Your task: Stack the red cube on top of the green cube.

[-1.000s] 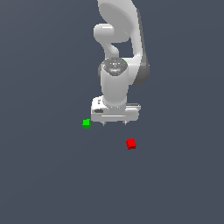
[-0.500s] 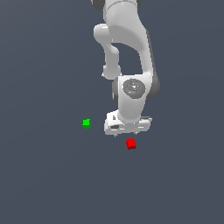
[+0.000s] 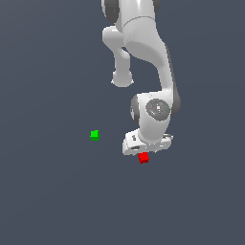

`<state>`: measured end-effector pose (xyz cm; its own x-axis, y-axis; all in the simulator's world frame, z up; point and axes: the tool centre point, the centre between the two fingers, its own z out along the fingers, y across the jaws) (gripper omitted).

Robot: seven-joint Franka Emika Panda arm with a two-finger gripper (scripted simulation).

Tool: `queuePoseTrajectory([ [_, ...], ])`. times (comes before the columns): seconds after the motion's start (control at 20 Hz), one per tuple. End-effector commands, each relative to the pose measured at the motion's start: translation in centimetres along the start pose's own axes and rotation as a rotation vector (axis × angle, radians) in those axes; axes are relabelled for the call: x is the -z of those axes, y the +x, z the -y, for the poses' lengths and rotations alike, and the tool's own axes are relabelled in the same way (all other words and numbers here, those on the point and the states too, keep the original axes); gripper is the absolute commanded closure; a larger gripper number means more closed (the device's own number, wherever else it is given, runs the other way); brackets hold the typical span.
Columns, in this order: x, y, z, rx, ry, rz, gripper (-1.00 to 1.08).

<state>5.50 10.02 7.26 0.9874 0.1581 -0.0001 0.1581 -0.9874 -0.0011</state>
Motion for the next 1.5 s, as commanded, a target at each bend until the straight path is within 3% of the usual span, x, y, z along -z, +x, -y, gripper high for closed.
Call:
queuePoseTrajectory([
  [0.0, -0.2, 0.2, 0.2, 0.004, -0.001, 0.0, -0.92],
  [1.0, -5.3, 0.3, 0.3, 0.005, -0.001, 0.0, -0.92],
  [1.05, -5.3, 0.3, 0.3, 0.005, -0.001, 0.0, 1.08],
  [1.45, -5.3, 0.3, 0.3, 0.005, -0.001, 0.0, 1.08],
])
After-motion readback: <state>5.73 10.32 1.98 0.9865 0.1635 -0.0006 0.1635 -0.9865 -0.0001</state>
